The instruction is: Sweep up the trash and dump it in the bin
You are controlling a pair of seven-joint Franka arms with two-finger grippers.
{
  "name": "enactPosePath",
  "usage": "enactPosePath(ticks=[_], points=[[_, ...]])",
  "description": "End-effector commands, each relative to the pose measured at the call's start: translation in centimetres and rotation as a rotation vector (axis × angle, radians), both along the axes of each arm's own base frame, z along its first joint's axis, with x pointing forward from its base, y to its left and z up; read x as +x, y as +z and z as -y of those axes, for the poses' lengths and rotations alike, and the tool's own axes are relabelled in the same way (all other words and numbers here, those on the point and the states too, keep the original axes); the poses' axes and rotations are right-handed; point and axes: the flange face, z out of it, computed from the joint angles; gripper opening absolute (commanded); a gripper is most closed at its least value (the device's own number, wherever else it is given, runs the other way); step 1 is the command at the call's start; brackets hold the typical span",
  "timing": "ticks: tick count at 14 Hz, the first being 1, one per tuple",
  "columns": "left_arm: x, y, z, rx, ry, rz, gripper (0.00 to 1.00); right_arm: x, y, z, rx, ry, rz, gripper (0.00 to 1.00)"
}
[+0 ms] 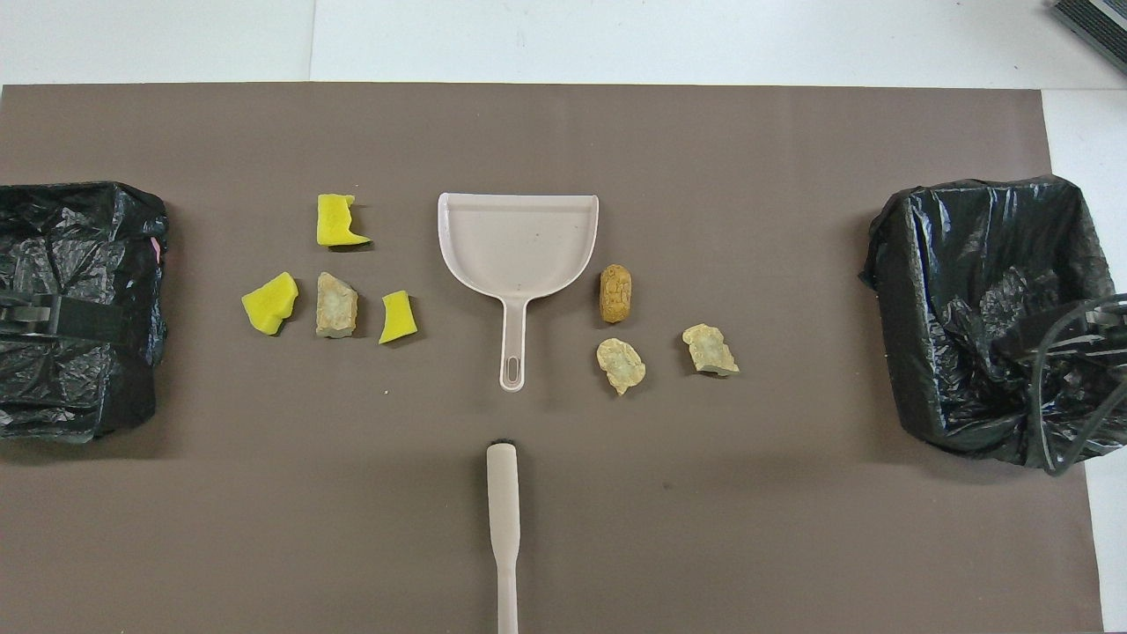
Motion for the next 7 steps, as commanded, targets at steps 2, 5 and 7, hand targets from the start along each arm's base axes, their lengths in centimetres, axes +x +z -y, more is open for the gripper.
enactPosePath(ticks=[2, 5, 7], points=[[0.31, 1.18, 0.24, -0.001, -0.003, 0.032, 1.0, -0.68, 0.12, 0.24, 0.006, 0.002, -0.001, 1.0], [0.34, 1.14, 0.24, -0.03, 0.003, 0.031, 1.0, -0.64, 0.17, 0.65, -0.002, -0.005, 0.005, 1.0], [0.47, 1.05, 0.11, -0.033, 0.006, 0.05, 1.0, -0.58, -0.02, 0.54, -0.006, -0.005, 0.01, 1.0]])
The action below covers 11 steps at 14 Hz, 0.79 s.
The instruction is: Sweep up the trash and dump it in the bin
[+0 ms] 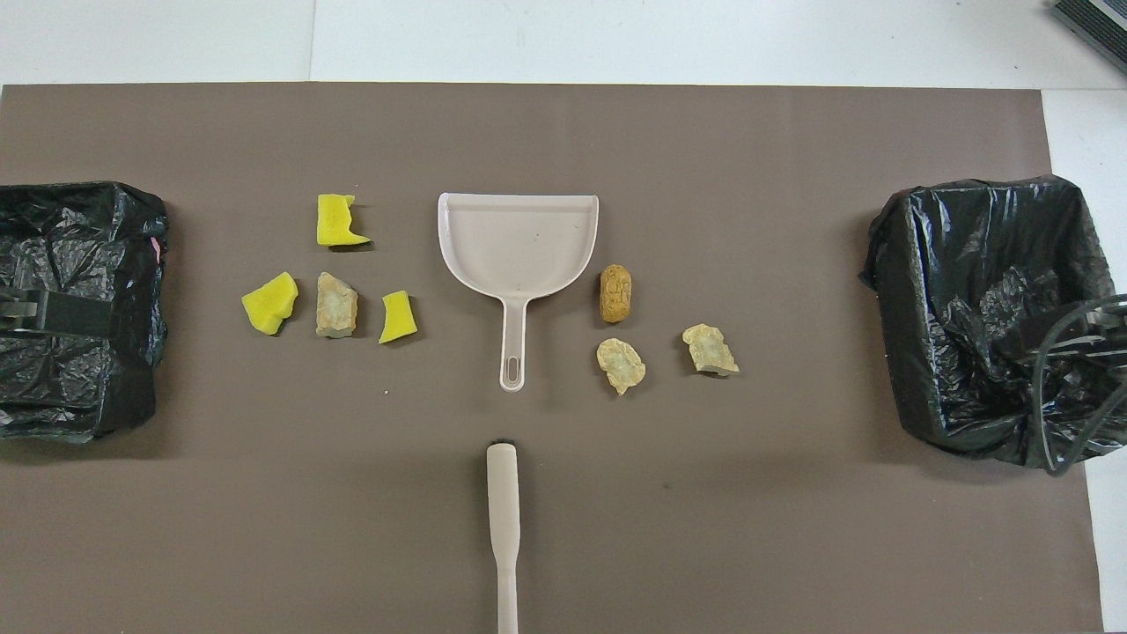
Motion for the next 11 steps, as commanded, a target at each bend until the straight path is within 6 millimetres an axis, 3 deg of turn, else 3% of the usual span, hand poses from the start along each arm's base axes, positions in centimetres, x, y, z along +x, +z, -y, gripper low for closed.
enactPosePath(ticks=[1, 4, 8, 11], points=[[0.4, 0.1, -0.3, -0.017, 0.013, 0.032, 1.0, -0.3, 0.1, 0.0, -0.008, 0.007, 0.026, 1.0], [0.4, 0.1, -0.4, -0.014, 0.001, 0.03, 1.0, 0.3, 0.2, 0.1, -0.024, 0.014, 0.063, 1.0], [0.0, -1.3, 1.2, -0.012, -0.017, 0.0, 1.0, 0.4, 0.2, 0.2, -0.028, 0.013, 0.066, 1.0], [-1.3, -2.6, 4.9, -0.006, -0.087, -0.031, 1.0, 0.9, 0.4, 0.1, -0.031, 0.02, 0.096, 1.0]])
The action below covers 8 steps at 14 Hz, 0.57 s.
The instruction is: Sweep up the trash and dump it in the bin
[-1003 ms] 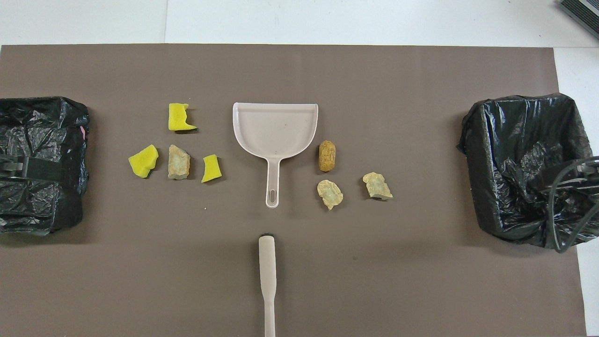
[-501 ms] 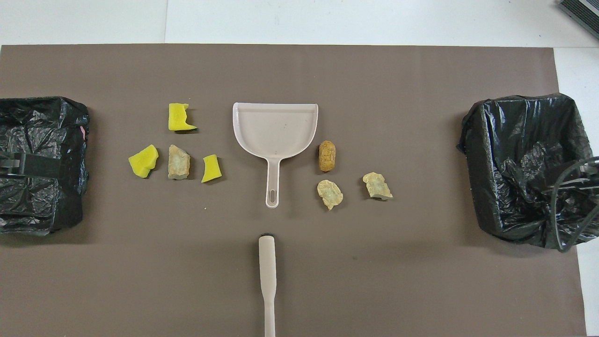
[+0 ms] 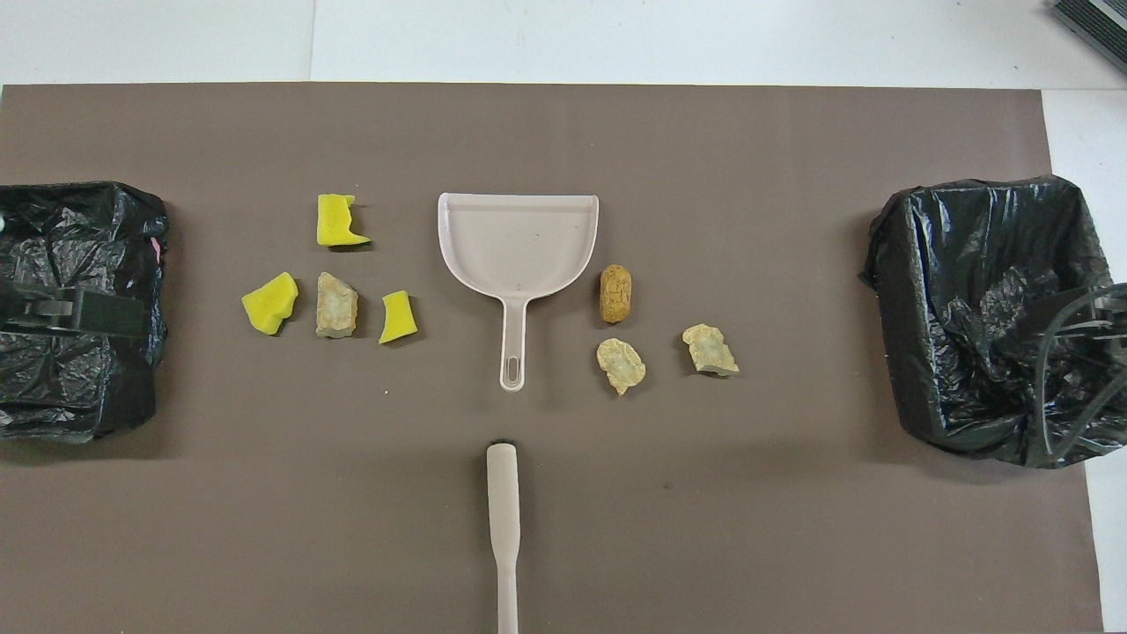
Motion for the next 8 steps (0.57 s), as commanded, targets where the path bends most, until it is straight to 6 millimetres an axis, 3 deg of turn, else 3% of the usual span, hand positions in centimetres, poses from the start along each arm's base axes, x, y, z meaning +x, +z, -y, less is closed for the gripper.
enactPosePath(ticks=[1, 6, 8], points=[[-2.5, -1.5, 3.9, 0.002, -0.063, -0.024, 1.0, 0.0, -0.1, 0.0, -0.011, 0.011, 0.02, 1.0], [-10.9, -6.6, 14.8, 0.031, -0.071, -0.129, 1.0, 0.3, 0.0, -1.9, -0.008, 0.036, 0.036, 1.0], [-13.2, -8.7, 17.9, 0.021, -0.088, -0.153, 1.0, 0.3, 0.0, -1.9, -0.006, 0.045, 0.042, 1.0]])
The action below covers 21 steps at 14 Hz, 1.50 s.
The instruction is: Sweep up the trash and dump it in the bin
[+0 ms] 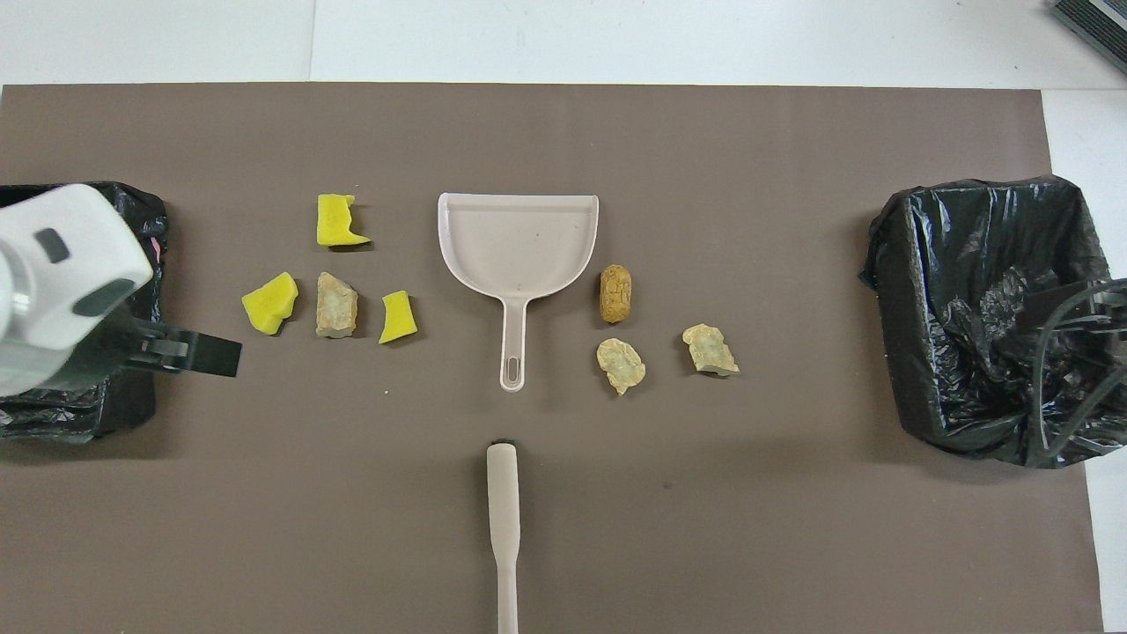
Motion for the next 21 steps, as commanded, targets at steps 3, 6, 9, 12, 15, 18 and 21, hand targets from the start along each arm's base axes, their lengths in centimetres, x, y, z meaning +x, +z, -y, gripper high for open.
enactPosePath(ticks=[3, 6, 9, 12, 15, 18, 21], points=[[-6.2, -6.0, 4.7, -0.036, 0.004, 0.0, 1.0, -0.4, -0.4, 0.0, 0.0, 0.007, 0.009, 1.0], [-9.7, -11.4, 8.0, -0.028, 0.06, 0.014, 1.0, -0.4, -0.5, 0.0, 0.0, 0.003, 0.009, 1.0], [-13.1, -17.9, 10.3, 0.004, 0.064, 0.002, 1.0, -0.2, -0.4, -0.2, 0.0, 0.008, 0.024, 1.0], [-16.6, -21.9, 11.2, 0.025, 0.04, -0.024, 1.0, -0.2, -0.4, -0.8, 0.006, 0.015, 0.023, 1.0], [-18.0, -22.7, 12.1, 0.008, 0.067, -0.002, 1.0, -0.3, -0.5, -0.9, 0.006, 0.016, 0.018, 1.0], [-19.4, -23.9, 13.4, 0.016, 0.04, -0.008, 1.0, -0.2, -0.5, -1.1, 0.005, 0.021, 0.018, 1.0], [-19.0, -24.0, 13.2, 0.017, 0.043, -0.011, 0.69, -0.3, -0.6, -1.5, 0.007, 0.028, 0.011, 1.0]])
